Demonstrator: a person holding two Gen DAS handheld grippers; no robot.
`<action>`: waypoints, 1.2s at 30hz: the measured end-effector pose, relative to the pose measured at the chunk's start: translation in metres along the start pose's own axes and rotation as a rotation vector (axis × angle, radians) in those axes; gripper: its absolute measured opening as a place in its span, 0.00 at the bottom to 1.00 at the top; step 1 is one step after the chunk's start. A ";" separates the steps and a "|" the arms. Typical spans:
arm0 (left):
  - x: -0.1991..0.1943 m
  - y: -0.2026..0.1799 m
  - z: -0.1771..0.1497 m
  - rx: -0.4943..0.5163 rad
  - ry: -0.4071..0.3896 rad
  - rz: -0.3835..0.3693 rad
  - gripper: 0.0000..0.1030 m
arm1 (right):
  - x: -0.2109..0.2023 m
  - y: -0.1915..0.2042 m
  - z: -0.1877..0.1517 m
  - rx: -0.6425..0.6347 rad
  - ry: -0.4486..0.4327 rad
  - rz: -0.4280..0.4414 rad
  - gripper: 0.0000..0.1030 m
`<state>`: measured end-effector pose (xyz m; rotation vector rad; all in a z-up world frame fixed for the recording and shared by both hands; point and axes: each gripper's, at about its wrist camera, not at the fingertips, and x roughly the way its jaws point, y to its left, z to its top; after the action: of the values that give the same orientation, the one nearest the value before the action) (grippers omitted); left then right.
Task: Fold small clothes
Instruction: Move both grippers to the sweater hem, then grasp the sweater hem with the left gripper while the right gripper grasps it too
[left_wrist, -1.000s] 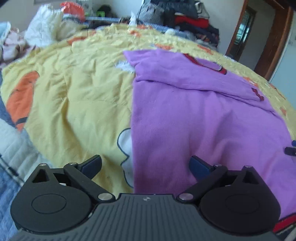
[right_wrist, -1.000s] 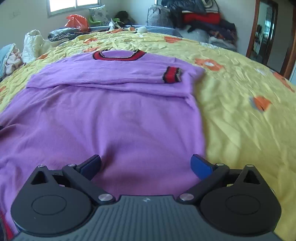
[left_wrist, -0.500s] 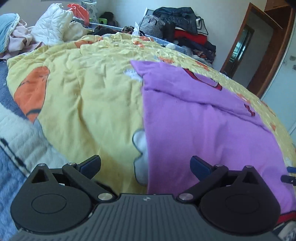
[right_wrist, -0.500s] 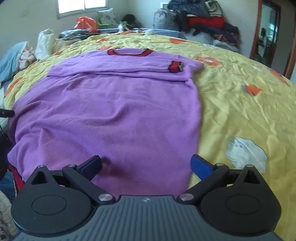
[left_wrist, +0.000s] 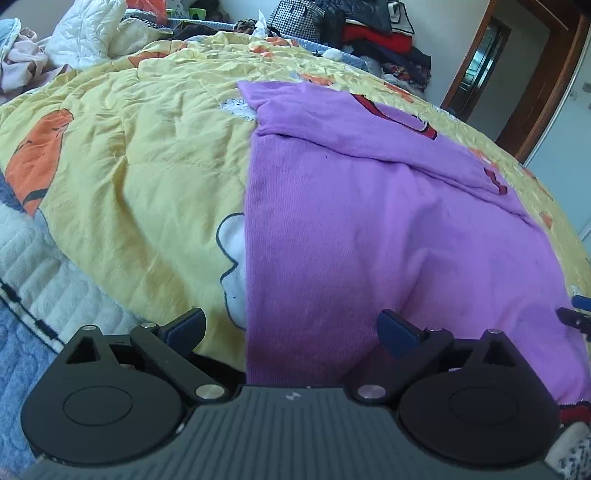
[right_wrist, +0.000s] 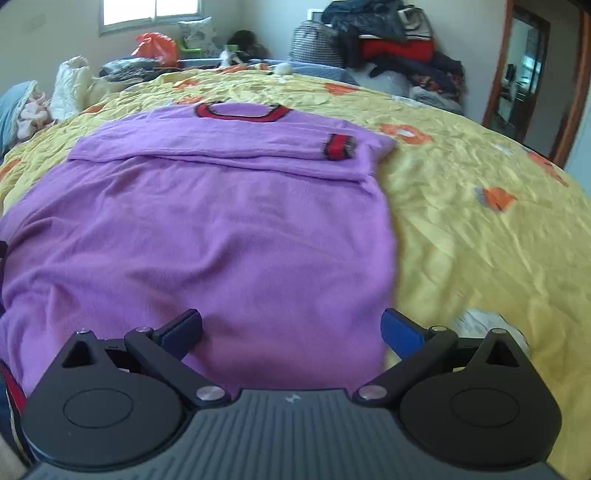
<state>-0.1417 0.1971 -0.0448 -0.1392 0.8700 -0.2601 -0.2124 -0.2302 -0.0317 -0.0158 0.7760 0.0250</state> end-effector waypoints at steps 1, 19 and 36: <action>-0.001 0.000 -0.001 0.006 -0.003 0.004 0.96 | -0.004 -0.006 -0.003 0.028 -0.001 -0.012 1.00; 0.003 -0.002 -0.013 0.027 0.029 -0.018 0.92 | -0.019 -0.005 -0.021 0.164 -0.042 0.157 1.00; 0.007 0.026 0.008 -0.100 -0.021 -0.182 0.66 | 0.012 -0.059 0.011 0.345 -0.062 0.163 0.92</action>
<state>-0.1268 0.2201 -0.0512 -0.3144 0.8510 -0.3851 -0.1942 -0.2884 -0.0320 0.3743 0.7103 0.0462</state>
